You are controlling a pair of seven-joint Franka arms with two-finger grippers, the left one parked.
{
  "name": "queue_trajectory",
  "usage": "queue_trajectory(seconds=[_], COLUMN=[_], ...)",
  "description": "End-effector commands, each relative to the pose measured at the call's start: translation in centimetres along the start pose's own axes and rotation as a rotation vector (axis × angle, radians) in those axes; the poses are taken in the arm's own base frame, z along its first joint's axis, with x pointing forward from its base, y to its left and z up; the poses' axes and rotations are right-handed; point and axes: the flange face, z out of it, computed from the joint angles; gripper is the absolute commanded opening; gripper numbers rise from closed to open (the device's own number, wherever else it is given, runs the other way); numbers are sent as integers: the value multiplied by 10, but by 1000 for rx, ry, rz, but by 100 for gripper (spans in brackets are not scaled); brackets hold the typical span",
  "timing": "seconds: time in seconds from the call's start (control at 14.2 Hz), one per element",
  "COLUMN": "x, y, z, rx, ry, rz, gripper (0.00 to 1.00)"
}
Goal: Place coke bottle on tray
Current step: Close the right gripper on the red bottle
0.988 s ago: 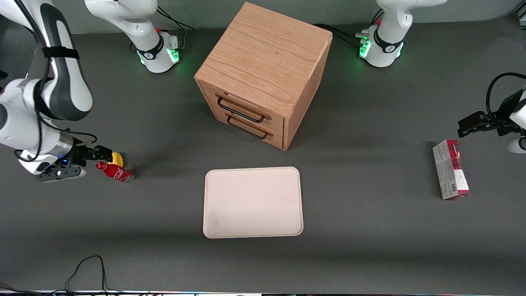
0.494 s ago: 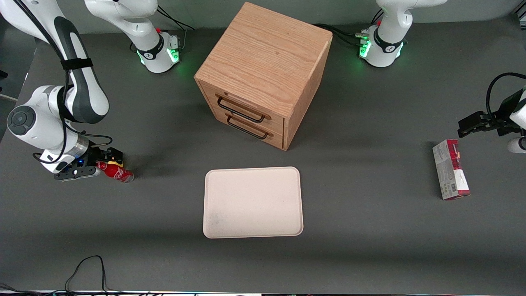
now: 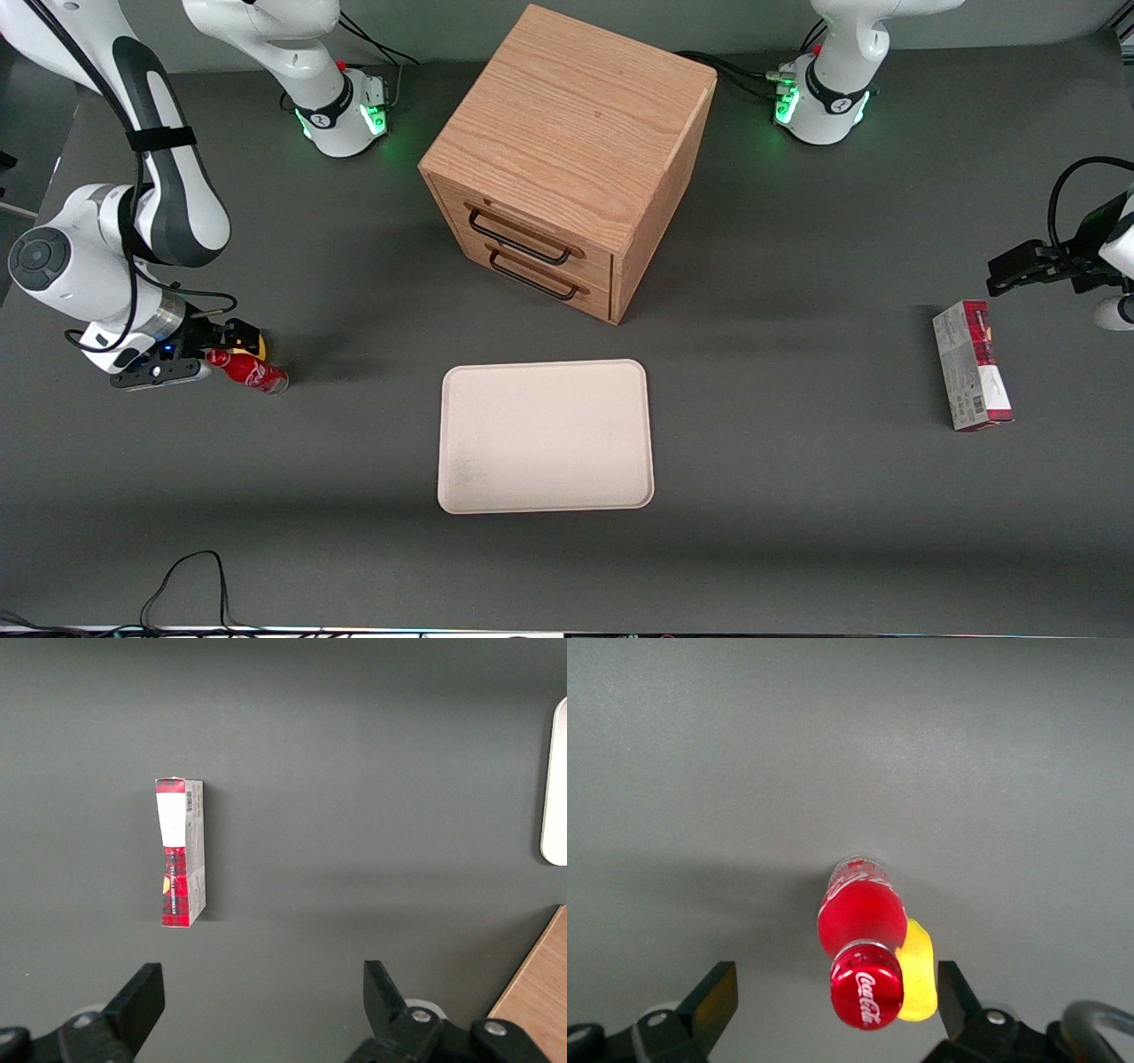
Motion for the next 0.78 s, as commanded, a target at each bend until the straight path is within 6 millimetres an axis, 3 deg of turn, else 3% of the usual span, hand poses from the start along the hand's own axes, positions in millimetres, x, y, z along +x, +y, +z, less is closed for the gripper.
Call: queue_trajectory(seconds=[0.0,0.07,0.14,0.21,0.71], x=[-1,-1,0,0,-1], y=[4,4,3,8,16], z=[-1,-1,0,-3,-3], rx=[-9,-9,-7,-8,-6], ry=[9,9,7,10,11], rz=[-24,-24,-17,-11,4], gripper=[100,100,47,0,0])
